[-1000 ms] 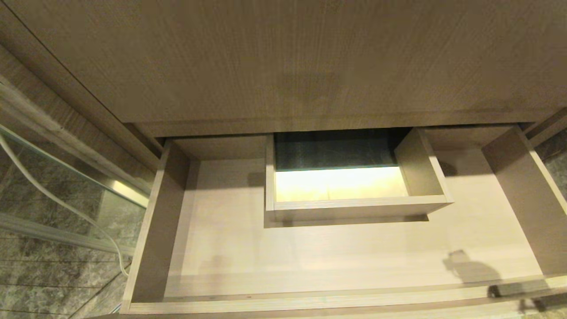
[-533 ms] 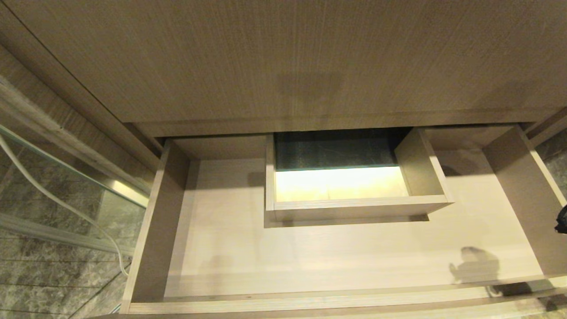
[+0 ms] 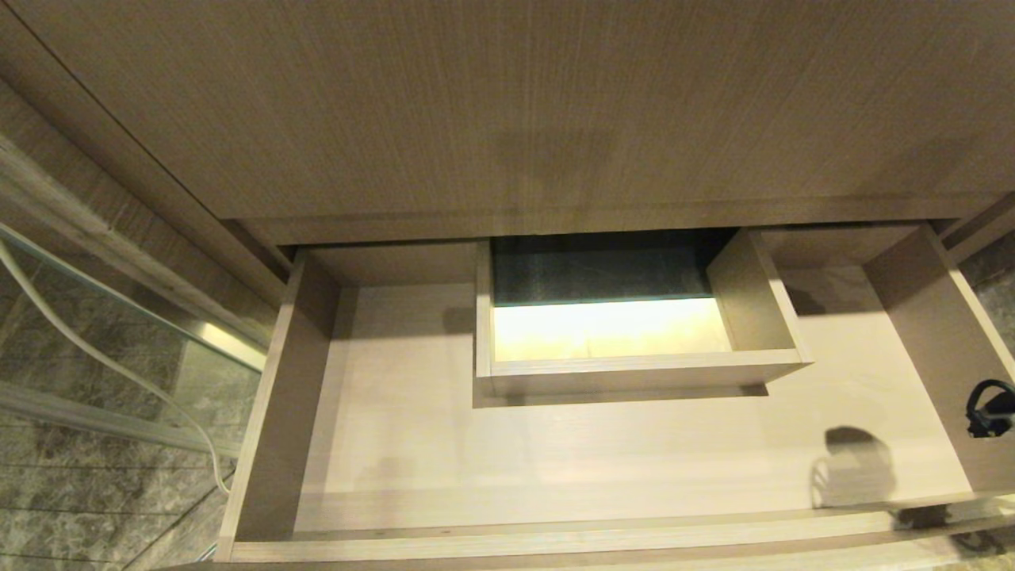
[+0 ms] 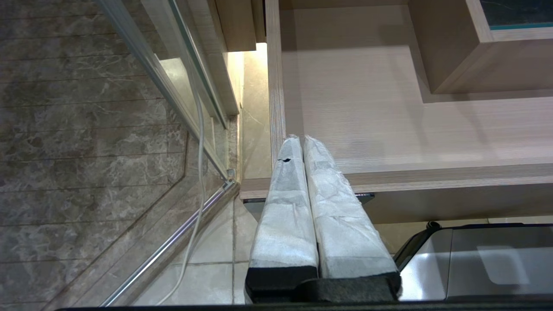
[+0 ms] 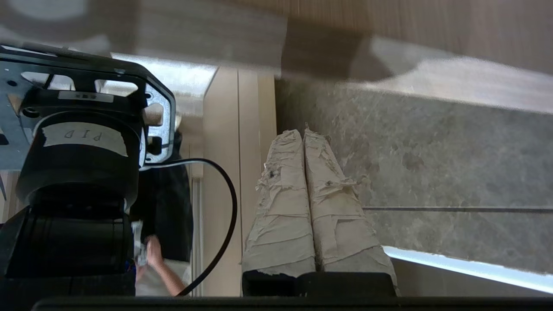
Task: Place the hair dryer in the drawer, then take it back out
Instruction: Close the drawer
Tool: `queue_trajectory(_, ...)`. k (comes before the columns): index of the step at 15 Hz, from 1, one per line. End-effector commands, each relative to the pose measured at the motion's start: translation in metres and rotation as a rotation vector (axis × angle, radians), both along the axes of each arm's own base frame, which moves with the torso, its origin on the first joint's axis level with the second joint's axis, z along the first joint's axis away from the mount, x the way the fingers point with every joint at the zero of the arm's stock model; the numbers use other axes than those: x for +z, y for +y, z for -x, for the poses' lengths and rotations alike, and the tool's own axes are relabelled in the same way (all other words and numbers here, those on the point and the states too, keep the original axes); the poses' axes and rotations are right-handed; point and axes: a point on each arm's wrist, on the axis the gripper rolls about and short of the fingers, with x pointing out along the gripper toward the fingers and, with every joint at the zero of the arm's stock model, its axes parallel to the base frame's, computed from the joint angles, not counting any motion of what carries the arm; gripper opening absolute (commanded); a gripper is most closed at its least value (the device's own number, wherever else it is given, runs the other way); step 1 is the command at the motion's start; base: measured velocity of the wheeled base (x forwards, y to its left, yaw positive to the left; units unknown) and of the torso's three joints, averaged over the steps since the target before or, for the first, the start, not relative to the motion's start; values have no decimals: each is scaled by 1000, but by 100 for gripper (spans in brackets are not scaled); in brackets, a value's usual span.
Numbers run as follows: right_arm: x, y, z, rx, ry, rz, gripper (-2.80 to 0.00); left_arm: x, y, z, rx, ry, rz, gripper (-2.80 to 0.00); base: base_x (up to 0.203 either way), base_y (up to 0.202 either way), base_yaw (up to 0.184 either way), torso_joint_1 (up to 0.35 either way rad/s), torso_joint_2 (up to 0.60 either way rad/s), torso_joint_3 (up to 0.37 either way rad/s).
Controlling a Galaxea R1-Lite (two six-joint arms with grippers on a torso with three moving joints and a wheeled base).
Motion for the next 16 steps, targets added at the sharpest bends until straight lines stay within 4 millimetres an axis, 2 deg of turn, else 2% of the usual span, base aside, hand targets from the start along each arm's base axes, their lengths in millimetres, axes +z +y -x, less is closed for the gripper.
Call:
queue_trajectory(1, -11, -3, -9, 0, 59, -13, -280, 0, 0, 0, 0, 1, 0, -280, 0, 0, 0, 0, 0, 0)
queue_trajectory(6, -19, -5, -14, -4, 72, -16, -280, 0, 0, 0, 0, 0, 0, -280, 0, 0, 0, 0, 0, 0)
queue_trajectory(11, -21, -9, -24, -38, -11, 9, -280, 0, 0, 0, -1, 0, 0, -280, 0, 0, 0, 0, 0, 0)
queue_trajectory(13, -20, -10, -29, -74, -82, 23, -280, 0, 0, 0, -1, -1, 0, -280, 0, 0, 0, 0, 0, 0)
queue_trajectory(16, -13, -13, -44, -91, -290, 19, -280, 0, 0, 0, 0, 0, 0, -280, 0, 0, 0, 0, 0, 0)
